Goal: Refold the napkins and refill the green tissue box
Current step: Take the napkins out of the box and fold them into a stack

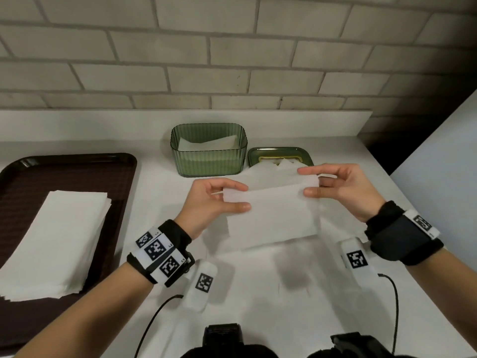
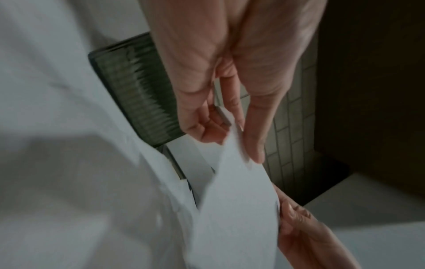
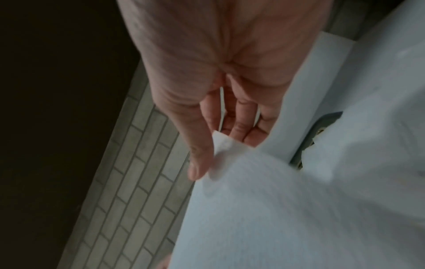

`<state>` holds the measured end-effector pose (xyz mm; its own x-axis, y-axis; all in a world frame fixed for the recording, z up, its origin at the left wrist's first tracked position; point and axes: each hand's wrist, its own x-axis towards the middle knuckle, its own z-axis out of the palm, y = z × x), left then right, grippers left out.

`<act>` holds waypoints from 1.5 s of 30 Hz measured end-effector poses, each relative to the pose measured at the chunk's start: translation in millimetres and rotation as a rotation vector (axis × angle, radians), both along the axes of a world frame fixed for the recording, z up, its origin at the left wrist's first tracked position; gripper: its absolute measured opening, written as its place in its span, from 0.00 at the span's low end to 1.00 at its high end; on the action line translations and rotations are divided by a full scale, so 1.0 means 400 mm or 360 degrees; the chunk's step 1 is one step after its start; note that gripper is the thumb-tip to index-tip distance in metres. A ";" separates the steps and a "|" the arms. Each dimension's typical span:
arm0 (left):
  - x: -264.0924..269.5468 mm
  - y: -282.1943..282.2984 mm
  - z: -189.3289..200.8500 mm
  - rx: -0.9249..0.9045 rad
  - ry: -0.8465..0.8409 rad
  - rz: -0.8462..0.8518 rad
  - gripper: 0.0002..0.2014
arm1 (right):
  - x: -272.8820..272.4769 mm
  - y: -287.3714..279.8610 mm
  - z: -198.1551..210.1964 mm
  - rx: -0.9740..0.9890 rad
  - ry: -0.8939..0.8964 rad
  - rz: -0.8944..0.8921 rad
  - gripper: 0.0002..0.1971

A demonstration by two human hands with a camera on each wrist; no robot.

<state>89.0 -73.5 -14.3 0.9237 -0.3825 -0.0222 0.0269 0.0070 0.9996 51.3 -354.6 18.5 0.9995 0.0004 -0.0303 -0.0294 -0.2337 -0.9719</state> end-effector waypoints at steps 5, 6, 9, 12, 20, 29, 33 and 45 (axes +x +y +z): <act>0.037 0.041 0.023 0.0054 -0.0115 0.0204 0.12 | 0.058 0.048 0.008 -0.0324 -0.0058 0.0038 0.19; 0.047 0.049 0.026 0.0077 -0.0146 0.0258 0.11 | 0.075 0.060 0.009 -0.0425 -0.0079 0.0042 0.16; 0.087 0.083 0.034 0.0262 -0.0373 0.0375 0.08 | 0.148 0.092 0.017 -0.0666 -0.0142 0.0080 0.07; 0.148 0.127 0.051 0.0599 -0.0532 0.0470 0.07 | 0.237 0.117 0.036 -0.0760 -0.0204 0.0143 0.05; 0.373 0.172 0.096 0.0362 -0.0180 0.0692 0.12 | 0.458 0.224 0.052 -0.0158 0.0123 0.0051 0.17; 0.518 0.177 0.037 0.0991 -0.0518 0.0616 0.19 | 0.545 0.286 -0.041 -0.0526 -0.0131 -0.0299 0.18; 0.549 0.155 0.016 0.1569 -0.0730 0.0306 0.06 | 0.542 0.292 -0.087 -0.1218 -0.0279 -0.0129 0.14; 0.520 0.100 0.040 0.2471 -0.1032 -0.0016 0.13 | 0.521 0.312 -0.051 -0.2424 -0.0599 0.0209 0.25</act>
